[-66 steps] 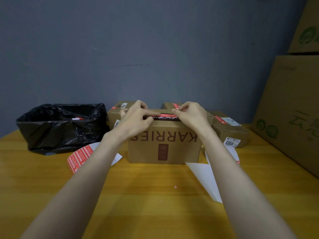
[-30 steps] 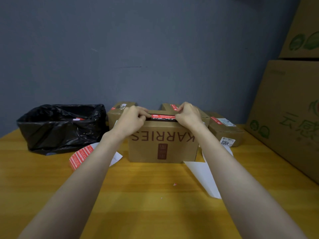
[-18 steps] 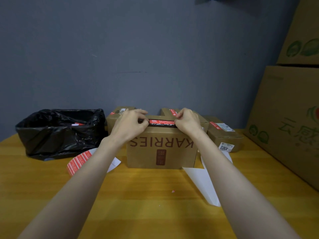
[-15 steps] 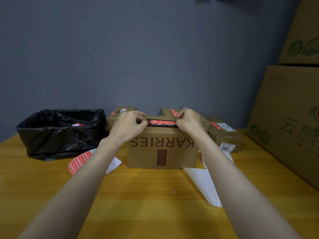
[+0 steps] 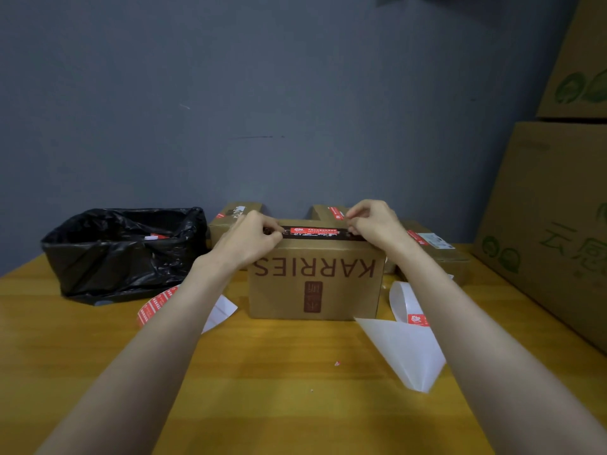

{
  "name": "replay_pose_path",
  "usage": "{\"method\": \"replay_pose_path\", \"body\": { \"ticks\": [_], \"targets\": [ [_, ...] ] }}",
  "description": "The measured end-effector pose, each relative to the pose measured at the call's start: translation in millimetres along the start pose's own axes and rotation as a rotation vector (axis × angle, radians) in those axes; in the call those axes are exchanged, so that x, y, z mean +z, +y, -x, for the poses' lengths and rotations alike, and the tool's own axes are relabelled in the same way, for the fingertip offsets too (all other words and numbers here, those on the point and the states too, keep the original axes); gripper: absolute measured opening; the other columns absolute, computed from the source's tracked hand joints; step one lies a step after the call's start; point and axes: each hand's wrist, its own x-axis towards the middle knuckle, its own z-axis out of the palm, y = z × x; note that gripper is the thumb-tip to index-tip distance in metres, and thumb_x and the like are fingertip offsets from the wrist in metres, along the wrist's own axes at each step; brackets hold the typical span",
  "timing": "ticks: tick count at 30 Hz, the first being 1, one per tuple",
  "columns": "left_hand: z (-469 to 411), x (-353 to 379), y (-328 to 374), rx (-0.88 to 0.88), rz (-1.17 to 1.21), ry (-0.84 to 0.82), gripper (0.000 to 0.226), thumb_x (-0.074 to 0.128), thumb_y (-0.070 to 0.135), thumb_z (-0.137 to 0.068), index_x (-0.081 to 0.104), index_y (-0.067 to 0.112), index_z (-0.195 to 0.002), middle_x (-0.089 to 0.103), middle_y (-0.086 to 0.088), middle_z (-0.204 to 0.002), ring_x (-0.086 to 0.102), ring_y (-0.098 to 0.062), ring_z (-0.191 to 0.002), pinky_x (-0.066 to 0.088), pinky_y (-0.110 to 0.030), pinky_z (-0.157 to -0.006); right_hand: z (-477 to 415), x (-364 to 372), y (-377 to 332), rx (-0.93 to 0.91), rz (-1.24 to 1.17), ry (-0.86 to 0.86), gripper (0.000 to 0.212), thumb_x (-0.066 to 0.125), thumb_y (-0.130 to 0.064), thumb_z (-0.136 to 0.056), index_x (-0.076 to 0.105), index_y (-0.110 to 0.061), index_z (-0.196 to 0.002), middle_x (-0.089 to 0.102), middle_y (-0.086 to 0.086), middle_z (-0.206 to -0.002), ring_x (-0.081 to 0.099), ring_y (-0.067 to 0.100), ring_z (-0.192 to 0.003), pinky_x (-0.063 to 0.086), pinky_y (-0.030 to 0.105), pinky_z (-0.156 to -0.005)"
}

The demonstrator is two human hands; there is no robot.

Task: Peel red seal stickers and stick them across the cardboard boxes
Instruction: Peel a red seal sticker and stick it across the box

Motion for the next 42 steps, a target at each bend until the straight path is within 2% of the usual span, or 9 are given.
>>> {"method": "replay_pose_path", "body": {
  "ticks": [3, 6, 11, 19, 22, 28, 31, 36, 42],
  "targets": [
    [1, 1, -1, 0.011, -0.016, -0.014, 0.032, 0.046, 0.018, -0.092, 0.065, 0.017, -0.118, 0.06, 0.0, -0.126, 0.06, -0.018, -0.091, 0.05, -0.034, -0.078, 6, -7, 5, -0.098, -0.033, 0.01, 0.027, 0.046, 0.003, -0.088, 0.062, -0.019, -0.089, 0.067, 0.0, -0.098, 0.062, 0.015, -0.101, 0.048, 0.031, -0.095],
    [2, 1, 0, 0.052, -0.091, 0.01, 0.031, 0.047, 0.016, -0.092, 0.065, 0.016, -0.118, 0.054, -0.001, -0.133, 0.051, -0.021, -0.118, 0.043, -0.039, -0.098, 16, -6, 5, -0.179, 0.053, -0.066, 0.035, 0.041, 0.004, -0.089, 0.057, -0.013, -0.115, 0.067, -0.001, -0.11, 0.054, 0.009, -0.107, 0.039, 0.021, -0.094],
    [3, -5, 1, 0.084, -0.221, 0.046, 0.03, 0.048, 0.021, -0.092, 0.067, 0.024, -0.115, 0.06, -0.001, -0.122, 0.054, -0.02, -0.109, 0.037, -0.038, -0.099, 17, 2, 1, -0.246, 0.138, -0.208, 0.037, 0.04, 0.002, -0.09, 0.047, -0.012, -0.123, 0.063, -0.002, -0.122, 0.05, 0.015, -0.118, 0.038, 0.023, -0.095],
    [-2, -10, -3, 0.097, -0.198, -0.033, 0.043, 0.051, 0.039, -0.092, 0.051, 0.02, -0.131, 0.061, -0.001, -0.123, 0.054, -0.021, -0.114, 0.044, -0.039, -0.096, 14, 7, 4, -0.158, 0.17, 0.015, 0.027, 0.042, -0.003, -0.091, 0.052, -0.006, -0.116, 0.06, 0.01, -0.118, 0.053, 0.022, -0.109, 0.038, 0.021, -0.082],
    [-3, -11, -7, 0.079, -0.082, -0.156, 0.067, 0.057, 0.059, -0.079, 0.05, 0.019, -0.132, 0.048, -0.003, -0.13, 0.046, -0.021, -0.122, 0.042, -0.037, -0.1, 15, -1, 10, -0.08, 0.153, 0.116, 0.028, 0.047, -0.006, -0.091, 0.052, -0.006, -0.119, 0.058, 0.011, -0.119, 0.053, 0.024, -0.112, 0.044, 0.032, -0.092],
    [-1, -14, -13, -0.036, 0.0, -0.309, 0.108, 0.079, 0.045, -0.064, 0.013, 0.029, -0.148, -0.005, -0.001, -0.157, 0.006, -0.027, -0.144, 0.029, -0.048, -0.111, 21, -17, 26, 0.153, 0.089, 0.07, 0.03, 0.043, -0.026, -0.098, 0.047, -0.009, -0.123, 0.056, 0.009, -0.113, 0.056, 0.022, -0.099, 0.048, 0.035, -0.084],
    [-7, -14, -19, -0.08, 0.017, -0.374, 0.11, 0.083, 0.039, -0.064, 0.012, 0.032, -0.148, 0.004, -0.001, -0.156, 0.014, -0.027, -0.142, 0.035, -0.048, -0.108, 26, -18, 32, 0.248, 0.011, 0.021, 0.035, 0.036, -0.033, -0.1, 0.046, -0.008, -0.122, 0.053, 0.006, -0.102, 0.055, 0.023, -0.096, 0.05, 0.043, -0.09],
    [-9, -9, -28, -0.097, 0.135, -0.313, 0.1, 0.083, 0.034, -0.064, 0.024, 0.029, -0.145, 0.026, -0.002, -0.148, 0.032, -0.023, -0.133, 0.039, -0.047, -0.105, 33, -14, 33, 0.314, -0.106, -0.002, 0.044, 0.031, -0.039, -0.1, 0.044, -0.008, -0.131, 0.054, 0.011, -0.118, 0.055, 0.031, -0.11, 0.048, 0.046, -0.094],
    [8, -1, -31, -0.114, 0.595, -0.184, 0.111, 0.086, 0.053, -0.045, 0.033, 0.033, -0.141, 0.039, 0.001, -0.143, 0.044, -0.019, -0.128, 0.042, -0.043, -0.104, 34, -13, 31, 0.342, -0.197, 0.061, 0.052, 0.03, -0.049, -0.098, 0.046, -0.01, -0.129, 0.055, 0.009, -0.12, 0.052, 0.029, -0.115, 0.046, 0.039, -0.093]
  ]
}}
